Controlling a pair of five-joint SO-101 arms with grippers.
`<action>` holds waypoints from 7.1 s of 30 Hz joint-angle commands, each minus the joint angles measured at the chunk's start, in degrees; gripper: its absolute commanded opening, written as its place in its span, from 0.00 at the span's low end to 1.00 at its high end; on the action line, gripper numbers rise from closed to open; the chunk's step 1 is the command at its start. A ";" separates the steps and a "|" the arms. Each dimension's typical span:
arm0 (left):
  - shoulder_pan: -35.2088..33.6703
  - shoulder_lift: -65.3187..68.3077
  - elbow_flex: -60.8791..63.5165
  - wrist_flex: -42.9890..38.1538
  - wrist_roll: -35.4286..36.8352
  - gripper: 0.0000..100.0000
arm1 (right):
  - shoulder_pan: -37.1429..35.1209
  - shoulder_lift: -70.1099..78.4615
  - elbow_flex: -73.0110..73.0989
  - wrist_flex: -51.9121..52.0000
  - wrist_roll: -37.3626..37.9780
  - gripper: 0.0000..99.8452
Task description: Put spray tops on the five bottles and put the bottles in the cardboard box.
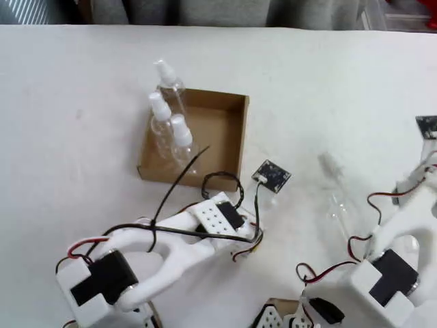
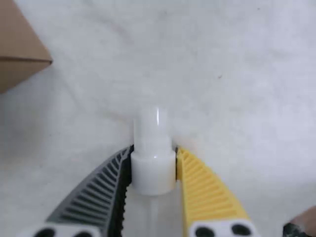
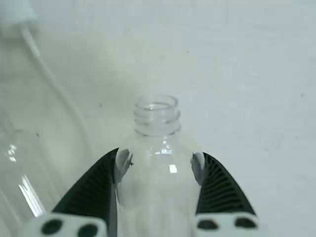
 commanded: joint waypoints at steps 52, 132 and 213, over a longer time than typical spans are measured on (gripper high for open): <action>-15.69 -22.81 14.95 -10.11 -0.53 0.02 | -42.51 -54.20 36.40 -52.26 -51.43 0.02; -14.55 -42.07 -2.02 -50.90 -7.38 0.02 | -64.57 -103.43 82.11 -47.60 -51.43 0.02; -10.15 -51.12 21.10 -51.87 -14.15 0.02 | -63.69 -103.43 82.29 -45.41 -46.86 0.02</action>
